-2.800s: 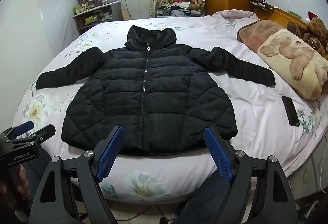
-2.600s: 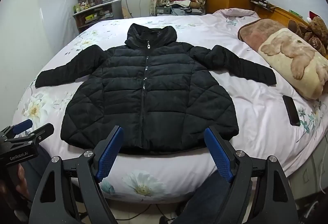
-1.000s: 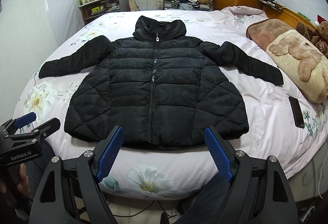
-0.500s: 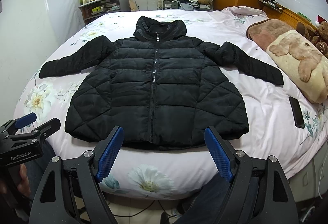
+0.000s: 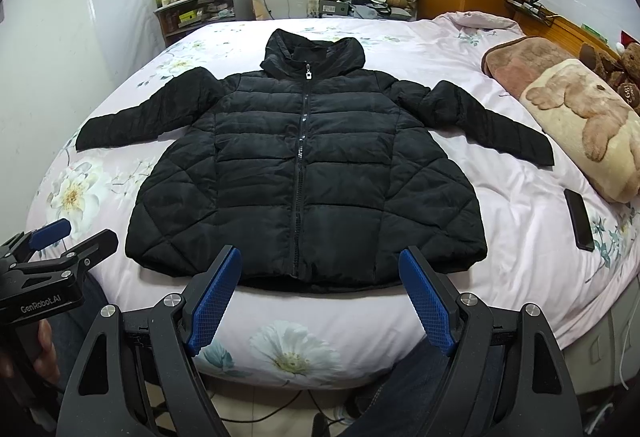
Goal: Fold large clothes
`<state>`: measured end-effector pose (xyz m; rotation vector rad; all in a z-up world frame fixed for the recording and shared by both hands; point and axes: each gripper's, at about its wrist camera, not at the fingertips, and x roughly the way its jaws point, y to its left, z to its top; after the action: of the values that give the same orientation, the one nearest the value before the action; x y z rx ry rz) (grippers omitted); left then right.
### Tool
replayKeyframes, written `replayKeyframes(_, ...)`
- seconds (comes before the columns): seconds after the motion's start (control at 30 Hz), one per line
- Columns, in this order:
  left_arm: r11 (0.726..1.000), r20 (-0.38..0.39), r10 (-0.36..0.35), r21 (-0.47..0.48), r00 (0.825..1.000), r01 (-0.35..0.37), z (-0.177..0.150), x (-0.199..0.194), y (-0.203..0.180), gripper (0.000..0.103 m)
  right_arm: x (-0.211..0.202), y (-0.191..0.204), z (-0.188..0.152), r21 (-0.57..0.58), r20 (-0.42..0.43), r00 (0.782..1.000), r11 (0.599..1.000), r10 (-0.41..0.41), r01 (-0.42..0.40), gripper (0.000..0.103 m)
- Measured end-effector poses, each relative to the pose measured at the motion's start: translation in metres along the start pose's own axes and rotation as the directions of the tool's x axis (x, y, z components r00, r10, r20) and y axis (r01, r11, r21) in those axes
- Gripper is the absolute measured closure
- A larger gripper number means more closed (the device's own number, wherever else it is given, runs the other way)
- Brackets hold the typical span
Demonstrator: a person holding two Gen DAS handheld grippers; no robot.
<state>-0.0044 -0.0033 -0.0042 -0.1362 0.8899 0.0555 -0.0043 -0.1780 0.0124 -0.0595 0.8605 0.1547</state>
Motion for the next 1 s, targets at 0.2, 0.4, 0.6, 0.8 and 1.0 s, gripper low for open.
replayKeyframes(0.2, 1.000, -0.009, -0.003, -0.004, 1.000, 0.003, 0.000, 0.003, 0.002, 0.001, 0.003, 0.002, 0.000, -0.007, -0.005, 1.000, 1.000, 0.010, -0.010, 0.022)
replayKeyframes(0.4, 1.000, -0.027, -0.002, -0.015, 1.000, 0.002, 0.005, 0.017, 0.011, 0.001, 0.012, 0.003, 0.005, -0.014, -0.017, 1.000, 1.000, 0.022, -0.022, 0.022)
replayKeyframes(0.6, 0.999, -0.045, -0.003, -0.040, 0.999, 0.001, 0.017, 0.039, 0.027, 0.001, 0.032, 0.008, 0.019, -0.031, -0.042, 0.999, 0.999, 0.033, -0.034, 0.022)
replayKeyframes(0.8, 0.999, -0.049, 0.027, -0.042, 0.998, -0.029, 0.037, 0.070, 0.052, 0.001, 0.063, 0.015, 0.039, -0.052, -0.058, 0.998, 0.998, 0.039, -0.042, 0.022)
replayKeyframes(1.0, 0.993, -0.030, 0.098, -0.056, 0.995, -0.099, 0.063, 0.105, 0.092, 0.001, 0.103, 0.020, 0.067, -0.054, -0.055, 0.995, 0.995, 0.081, -0.084, 0.022)
